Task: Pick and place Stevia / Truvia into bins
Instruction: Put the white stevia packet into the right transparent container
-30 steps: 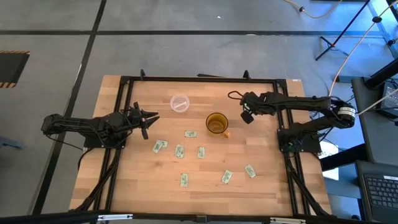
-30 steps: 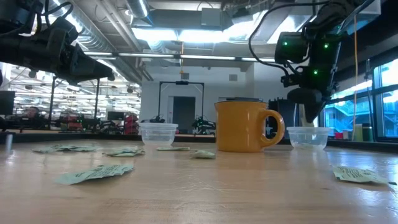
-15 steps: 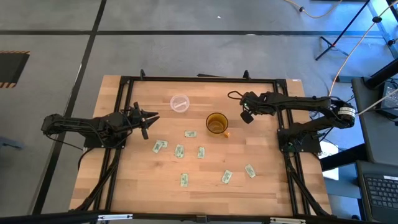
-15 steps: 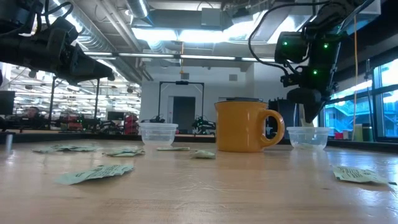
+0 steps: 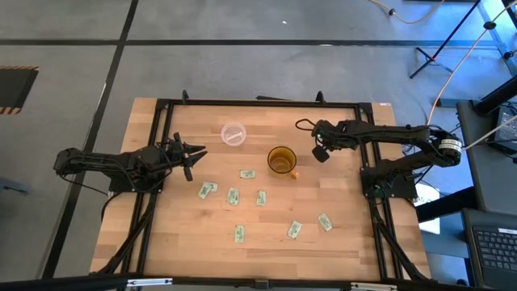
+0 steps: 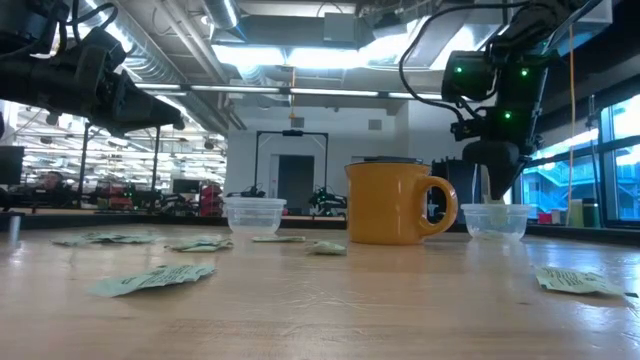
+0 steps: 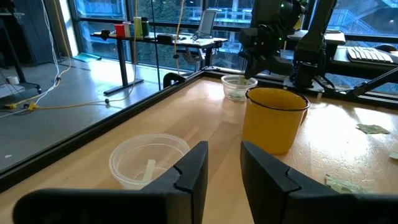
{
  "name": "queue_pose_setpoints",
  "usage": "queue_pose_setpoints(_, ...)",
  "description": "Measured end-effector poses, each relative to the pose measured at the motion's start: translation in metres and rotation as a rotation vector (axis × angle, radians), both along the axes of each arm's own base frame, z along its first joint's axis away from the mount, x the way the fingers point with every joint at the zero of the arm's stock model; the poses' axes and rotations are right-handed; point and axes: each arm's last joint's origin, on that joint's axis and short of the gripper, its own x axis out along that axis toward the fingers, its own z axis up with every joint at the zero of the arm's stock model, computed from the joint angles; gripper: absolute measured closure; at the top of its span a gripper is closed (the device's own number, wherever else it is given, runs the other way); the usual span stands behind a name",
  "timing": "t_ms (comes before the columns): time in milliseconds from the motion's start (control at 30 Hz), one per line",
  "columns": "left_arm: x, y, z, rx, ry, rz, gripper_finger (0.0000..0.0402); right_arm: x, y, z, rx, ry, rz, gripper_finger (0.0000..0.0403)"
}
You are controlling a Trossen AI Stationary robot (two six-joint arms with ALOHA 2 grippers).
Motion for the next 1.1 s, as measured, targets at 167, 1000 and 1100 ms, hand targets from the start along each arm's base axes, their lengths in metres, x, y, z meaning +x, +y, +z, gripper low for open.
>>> queue_pose_setpoints(167, 0.000, 0.000, 0.000, 0.000, 0.000, 0.000, 0.0313, 0.000, 0.000, 0.000, 0.000, -0.001, -0.001, 0.0328)
queue_pose_setpoints(1000, 0.000, 0.000, 0.000, 0.000, 0.000, 0.000, 0.0313, 0.028, 0.112, 0.029, 0.509, -0.199, 0.662, 0.0282)
queue_pose_setpoints(1100, 0.000, 0.000, 0.000, 0.000, 0.000, 0.000, 0.0313, 0.022, 0.137, 0.019, 0.510, -0.178, 0.650, 0.0282)
